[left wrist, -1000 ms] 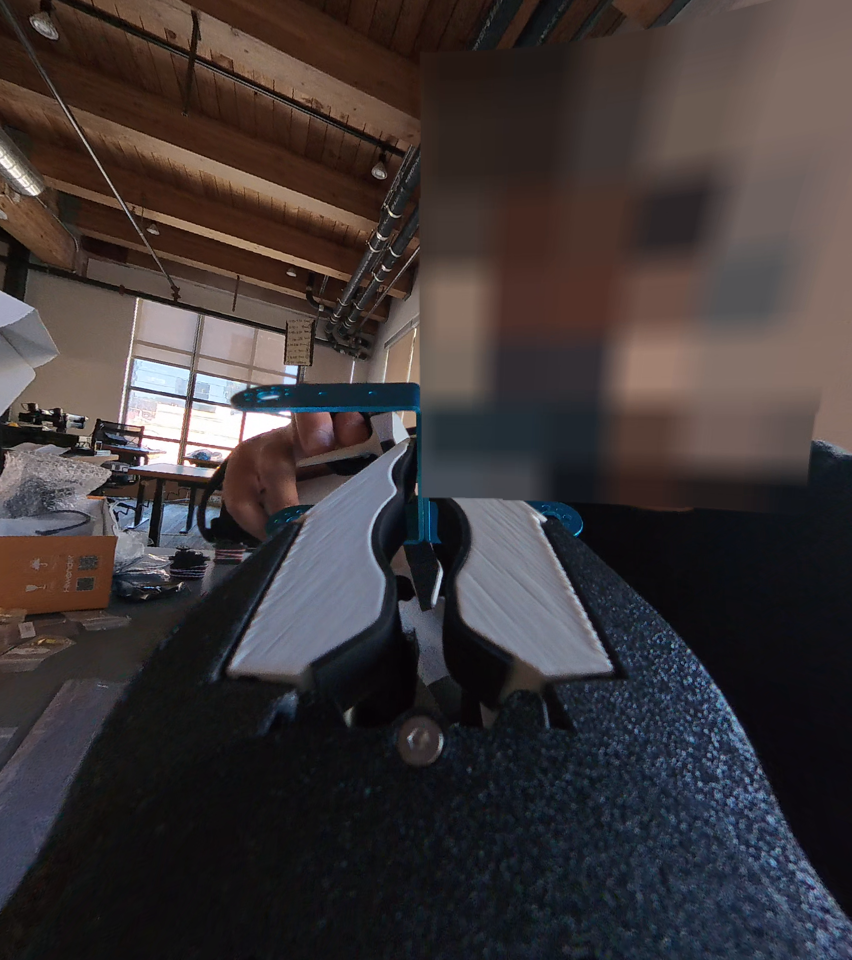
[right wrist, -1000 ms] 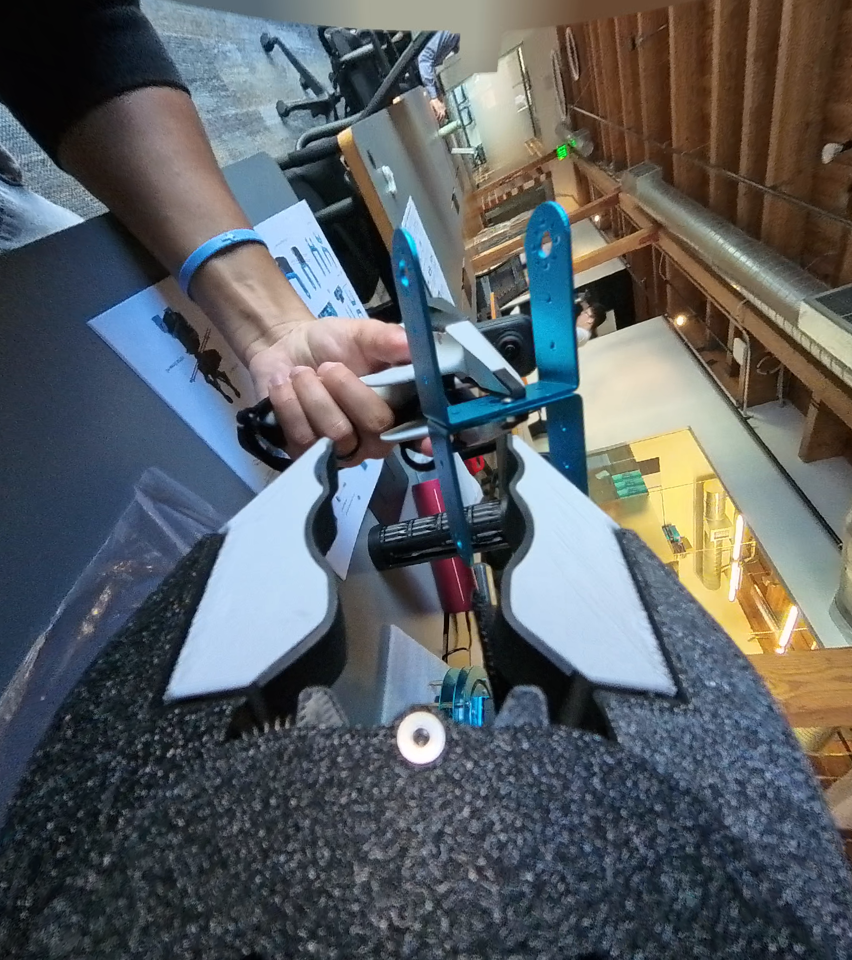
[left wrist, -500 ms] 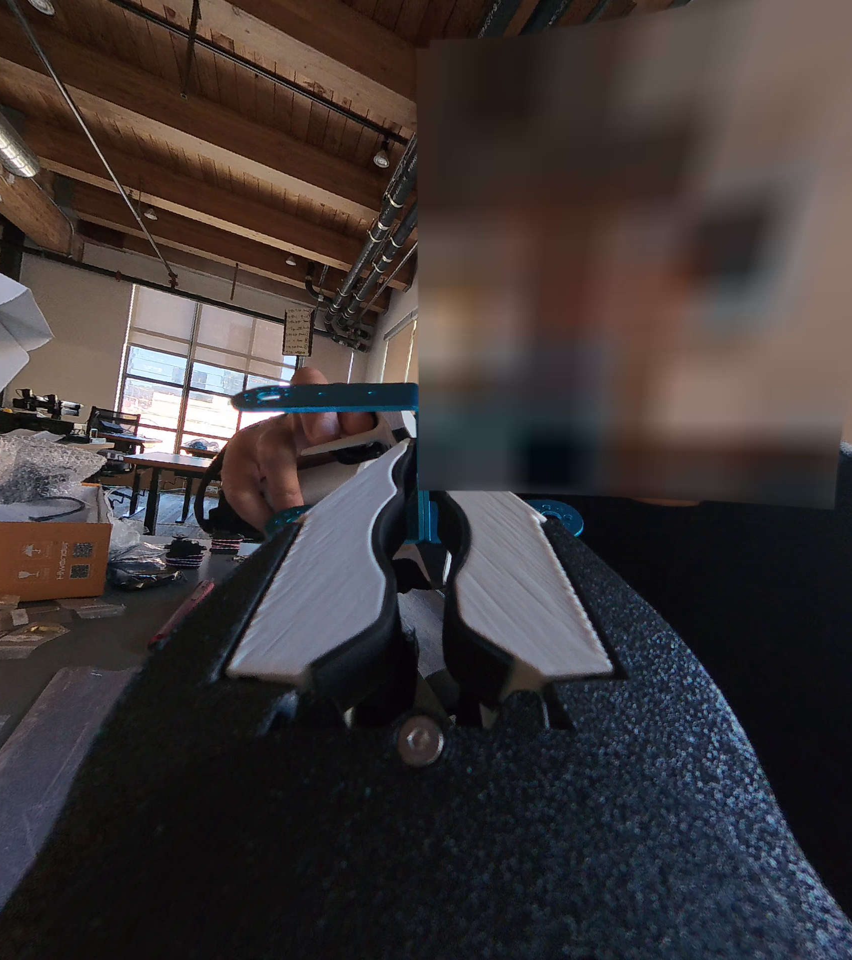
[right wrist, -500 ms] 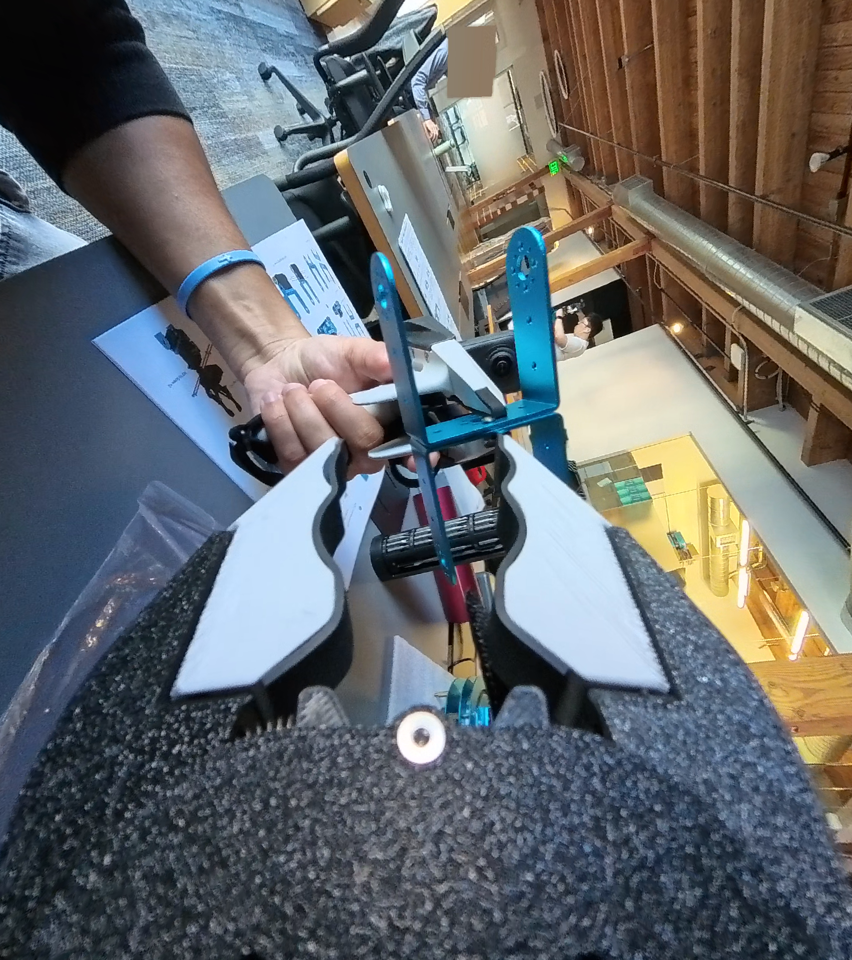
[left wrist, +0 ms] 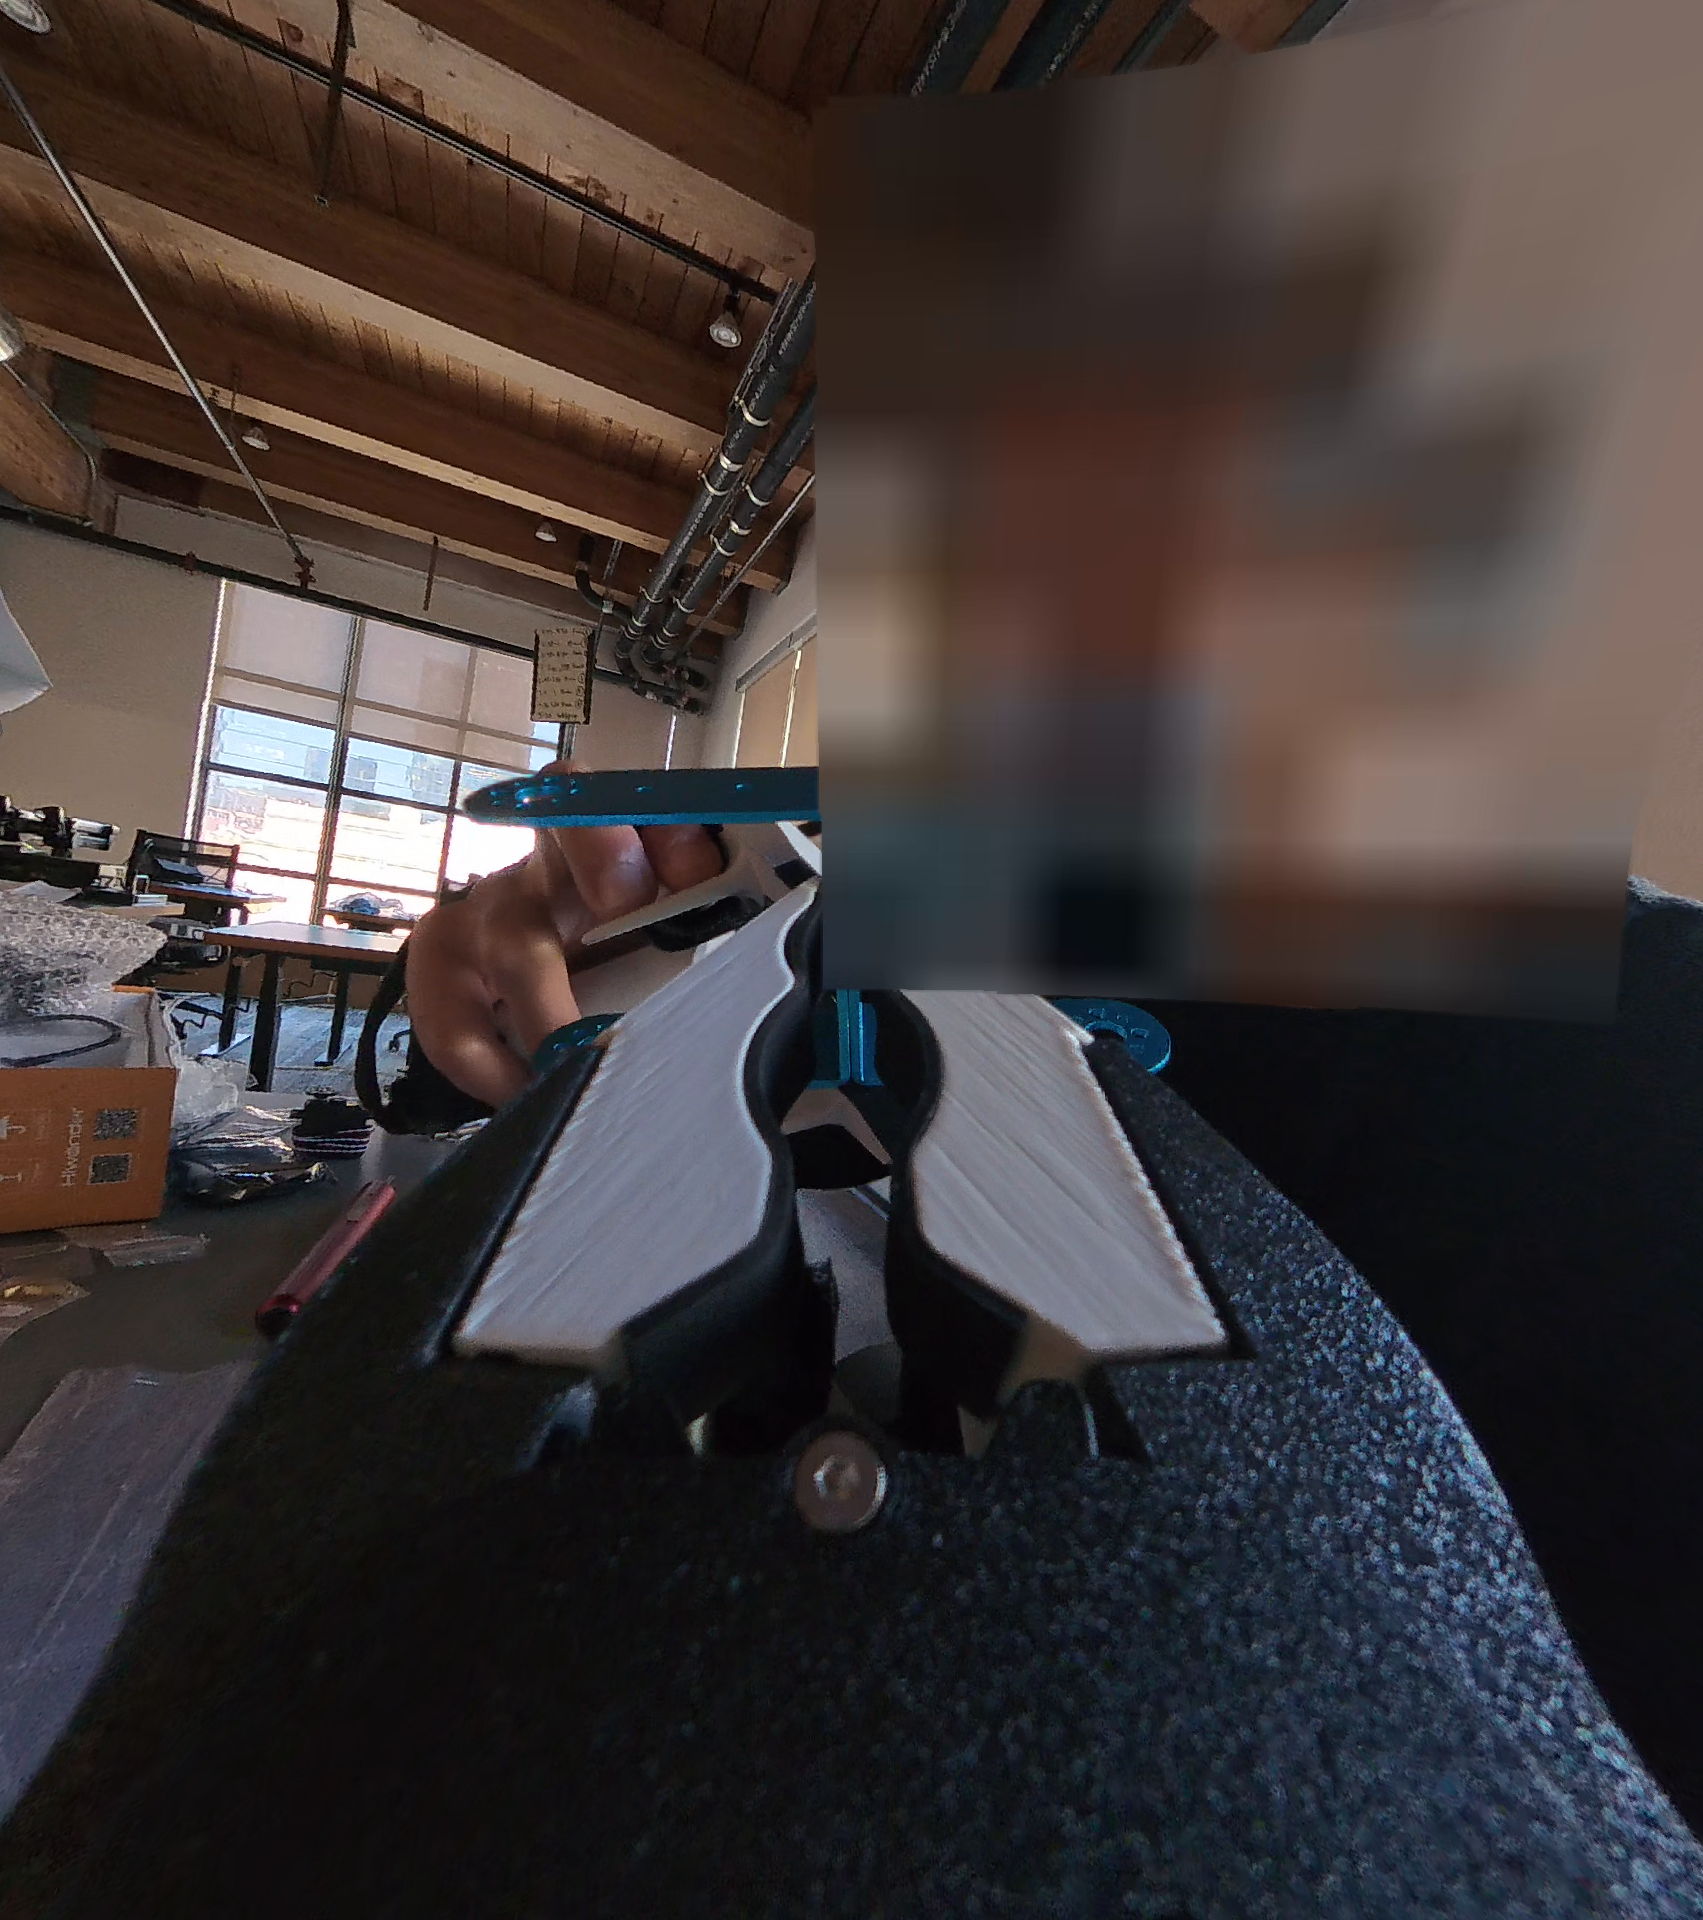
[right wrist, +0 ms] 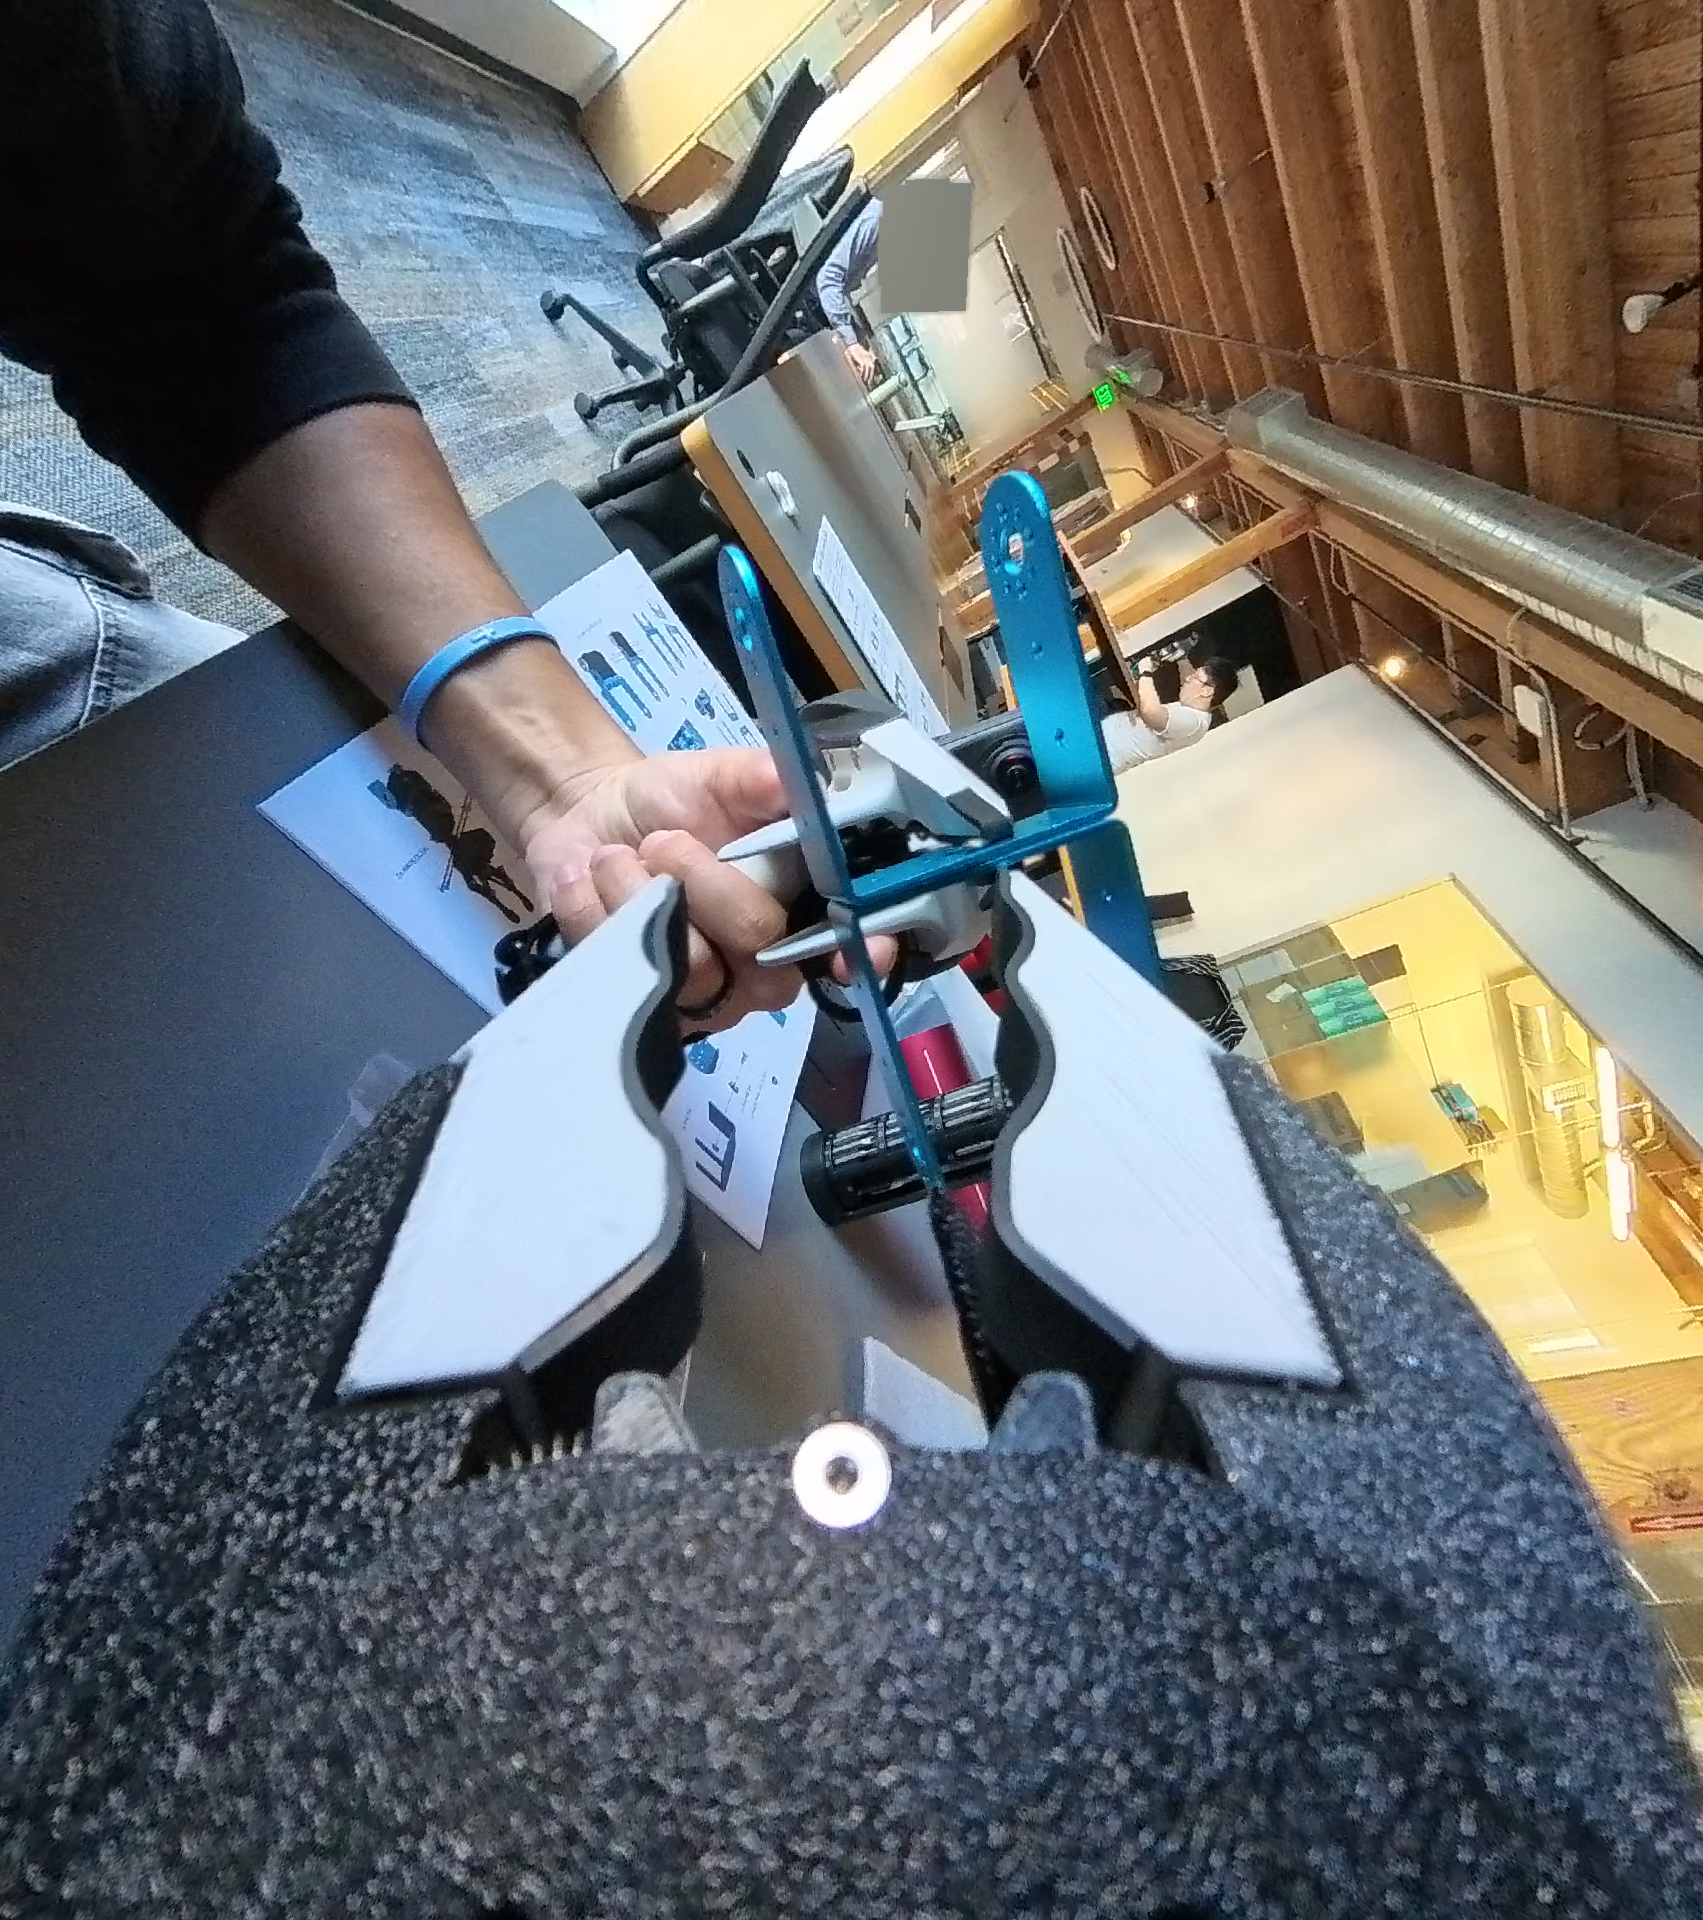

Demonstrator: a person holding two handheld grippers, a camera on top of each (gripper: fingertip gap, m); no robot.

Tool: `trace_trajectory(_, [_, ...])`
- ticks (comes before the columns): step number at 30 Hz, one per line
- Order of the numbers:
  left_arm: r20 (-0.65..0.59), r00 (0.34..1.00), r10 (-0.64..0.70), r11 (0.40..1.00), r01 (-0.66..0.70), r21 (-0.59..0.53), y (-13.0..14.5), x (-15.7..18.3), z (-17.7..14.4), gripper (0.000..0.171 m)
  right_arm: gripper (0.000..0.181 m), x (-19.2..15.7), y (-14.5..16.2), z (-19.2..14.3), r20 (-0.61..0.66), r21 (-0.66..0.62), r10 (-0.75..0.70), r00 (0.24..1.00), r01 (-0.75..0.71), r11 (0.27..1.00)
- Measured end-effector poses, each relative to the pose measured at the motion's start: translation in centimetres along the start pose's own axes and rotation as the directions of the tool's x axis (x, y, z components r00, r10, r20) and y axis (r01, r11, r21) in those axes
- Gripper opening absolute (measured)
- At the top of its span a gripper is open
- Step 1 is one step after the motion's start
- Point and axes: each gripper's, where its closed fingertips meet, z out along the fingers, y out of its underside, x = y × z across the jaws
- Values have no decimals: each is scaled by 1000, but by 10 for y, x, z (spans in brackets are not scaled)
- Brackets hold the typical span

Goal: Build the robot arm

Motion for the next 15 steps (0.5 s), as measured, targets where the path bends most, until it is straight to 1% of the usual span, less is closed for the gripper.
trace_trajectory(2, [2, 1000, 6, 1000, -6, 0, 0, 0, 0, 1, 58, 0, 0, 0, -2, 3, 4, 1000, -4, 1000])
trace_trajectory(6, [3, 1000, 9, 1000, -9, -11, 2, 0, 1, 1, 53, 0, -1, -1, -10, 8, 4, 1000, -4, 1000])
trace_trajectory(15, [8, 1000, 20, 999, -20, -26, 4, 1, 1, 1, 53, -1, -2, -2, 10, 19, 41, 999, -41, 999])
